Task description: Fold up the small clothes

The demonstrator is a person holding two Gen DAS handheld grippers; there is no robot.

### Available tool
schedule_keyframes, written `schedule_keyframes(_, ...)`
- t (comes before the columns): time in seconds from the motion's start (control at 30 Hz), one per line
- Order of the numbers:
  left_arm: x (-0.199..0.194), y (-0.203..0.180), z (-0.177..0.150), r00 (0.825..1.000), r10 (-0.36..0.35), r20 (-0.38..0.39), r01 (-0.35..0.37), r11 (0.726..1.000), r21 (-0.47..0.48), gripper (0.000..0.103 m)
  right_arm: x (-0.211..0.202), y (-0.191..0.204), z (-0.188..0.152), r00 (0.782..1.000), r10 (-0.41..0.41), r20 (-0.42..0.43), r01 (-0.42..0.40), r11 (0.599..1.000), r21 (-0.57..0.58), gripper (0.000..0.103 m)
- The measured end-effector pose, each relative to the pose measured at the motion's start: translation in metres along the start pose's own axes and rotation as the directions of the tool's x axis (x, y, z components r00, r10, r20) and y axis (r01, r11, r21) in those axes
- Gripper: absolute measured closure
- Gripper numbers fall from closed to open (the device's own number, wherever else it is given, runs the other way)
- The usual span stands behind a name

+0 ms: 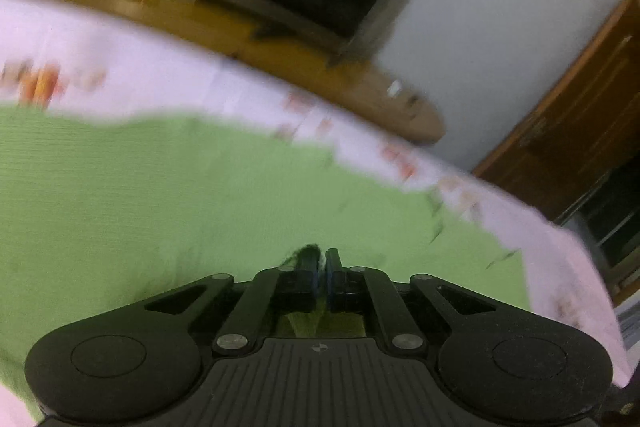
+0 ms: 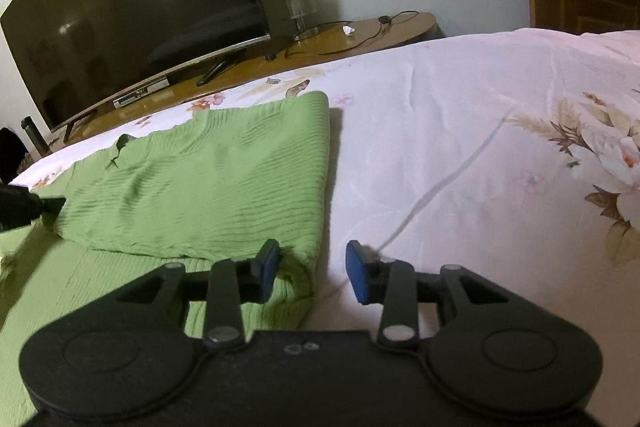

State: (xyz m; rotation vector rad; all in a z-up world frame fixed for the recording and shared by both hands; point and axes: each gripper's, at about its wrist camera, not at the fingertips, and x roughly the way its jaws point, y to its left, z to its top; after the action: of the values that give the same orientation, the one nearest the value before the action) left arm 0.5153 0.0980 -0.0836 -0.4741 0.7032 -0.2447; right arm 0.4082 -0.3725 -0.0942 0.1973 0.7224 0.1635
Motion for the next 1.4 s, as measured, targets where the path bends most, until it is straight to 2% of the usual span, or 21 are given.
schedule_keyframes(0.07, -0.020, -0.009, 0.009, 0.991, -0.073, 0.109, 0.072, 0.997, 0.008, 0.101, 0.000, 0.000, 0.000, 1.000, 0.000, -0.001, 0.000, 1.000, -0.003, 0.066)
schedule_keyframes(0.13, -0.036, -0.012, 0.007, 0.980, -0.109, 0.166, 0.104, 0.994, 0.034, 0.101, 0.001, 0.000, 0.000, 1.000, 0.001, -0.001, -0.001, 1.000, -0.005, 0.066)
schedule_keyframes(0.2, -0.031, -0.005, -0.002, 0.992, -0.027, 0.124, 0.020, 0.998, 0.055, 0.101, 0.001, -0.001, 0.000, 1.000, 0.003, 0.000, -0.003, 1.000, -0.002, 0.066)
schedule_keyframes(0.23, -0.019, 0.004, -0.008, 0.996, 0.067, 0.052, -0.070, 0.996, 0.048, 0.101, 0.001, -0.001, -0.001, 1.000, 0.005, 0.001, -0.005, 1.000, 0.001, 0.066)
schedule_keyframes(0.27, -0.006, 0.014, -0.014, 0.990, 0.136, -0.020, -0.135, 0.989, 0.057, 0.101, 0.001, -0.001, -0.001, 1.000, 0.005, 0.001, -0.005, 1.000, 0.002, 0.066)
schedule_keyframes(0.3, -0.002, 0.018, -0.019, 0.989, 0.144, -0.040, -0.141, 0.988, 0.071, 0.101, 0.002, -0.001, -0.001, 1.000, 0.004, 0.000, -0.004, 1.000, 0.000, 0.066)
schedule_keyframes(0.53, -0.012, 0.011, -0.032, 0.995, 0.047, -0.085, -0.042, 0.997, 0.066, 0.100, 0.003, -0.001, 0.001, 1.000, 0.008, -0.006, -0.008, 1.000, -0.010, 0.065)
schedule_keyframes(0.67, -0.009, 0.026, -0.028, 0.997, 0.030, -0.067, -0.033, 0.999, -0.037, 0.100, 0.004, 0.000, 0.001, 1.000, 0.005, -0.007, -0.005, 1.000, -0.013, 0.064)
schedule_keyframes(0.77, 0.006, 0.028, -0.022, 0.996, 0.023, -0.086, -0.028, 0.998, -0.056, 0.101, 0.004, 0.001, 0.000, 1.000, 0.003, -0.006, -0.003, 1.000, -0.016, 0.064)
schedule_keyframes(0.8, 0.006, 0.024, -0.017, 0.998, 0.015, -0.063, -0.018, 0.999, -0.042, 0.101, 0.004, 0.001, 0.000, 1.000, 0.002, -0.006, -0.002, 1.000, -0.017, 0.064)
schedule_keyframes(0.83, -0.002, 0.015, -0.013, 1.000, -0.013, 0.020, 0.013, 1.000, 0.002, 0.101, 0.004, 0.001, 0.000, 1.000, 0.001, -0.006, -0.001, 1.000, -0.019, 0.064)
schedule_keyframes(0.87, -0.019, 0.004, -0.007, 0.989, -0.076, 0.129, 0.069, 0.996, 0.062, 0.101, 0.004, 0.001, 0.001, 1.000, 0.001, -0.007, -0.001, 1.000, -0.020, 0.064)
schedule_keyframes(0.9, -0.034, -0.002, -0.004, 0.966, -0.167, 0.199, 0.151, 0.984, 0.094, 0.101, 0.004, 0.001, 0.001, 1.000, 0.001, -0.008, -0.001, 1.000, -0.021, 0.064)
schedule_keyframes(0.93, -0.043, -0.004, -0.002, 0.953, -0.210, 0.218, 0.191, 0.976, 0.105, 0.101, 0.004, 0.001, 0.001, 1.000, 0.002, -0.010, -0.002, 1.000, -0.021, 0.064)
schedule_keyframes(1.0, -0.041, -0.001, -0.006, 0.975, -0.144, 0.167, 0.125, 0.985, 0.121, 0.101, 0.004, 0.000, 0.000, 1.000, 0.004, -0.009, -0.005, 1.000, -0.021, 0.064)
schedule_keyframes(1.03, -0.029, 0.007, -0.011, 0.995, -0.047, 0.093, 0.037, 0.993, 0.109, 0.100, 0.004, 0.000, 0.000, 1.000, 0.006, -0.008, -0.006, 1.000, -0.018, 0.064)
schedule_keyframes(1.07, -0.016, 0.016, -0.016, 0.999, 0.043, 0.010, -0.044, 0.994, 0.099, 0.100, 0.004, 0.000, 0.000, 1.000, 0.007, -0.007, -0.007, 1.000, -0.013, 0.063)
schedule_keyframes(1.1, -0.009, 0.023, -0.022, 0.995, 0.088, -0.039, -0.084, 0.992, 0.090, 0.100, 0.004, 0.000, 0.000, 1.000, 0.006, -0.007, -0.006, 1.000, -0.011, 0.063)
schedule_keyframes(1.13, -0.005, 0.029, -0.027, 0.993, 0.100, -0.064, -0.095, 0.992, 0.079, 0.100, 0.005, 0.001, 0.000, 1.000, 0.004, -0.007, -0.004, 1.000, -0.014, 0.063)
schedule_keyframes(1.3, -0.020, 0.040, -0.033, 0.996, 0.093, -0.019, -0.093, 0.996, -0.012, 0.100, 0.005, 0.001, 0.001, 1.000, 0.006, -0.007, -0.006, 1.000, -0.020, 0.062)
schedule_keyframes(1.4, -0.024, 0.034, -0.033, 0.997, 0.076, 0.007, -0.076, 0.997, -0.001, 0.100, 0.004, 0.000, 0.001, 1.000, 0.005, -0.002, -0.005, 1.000, -0.019, 0.064)
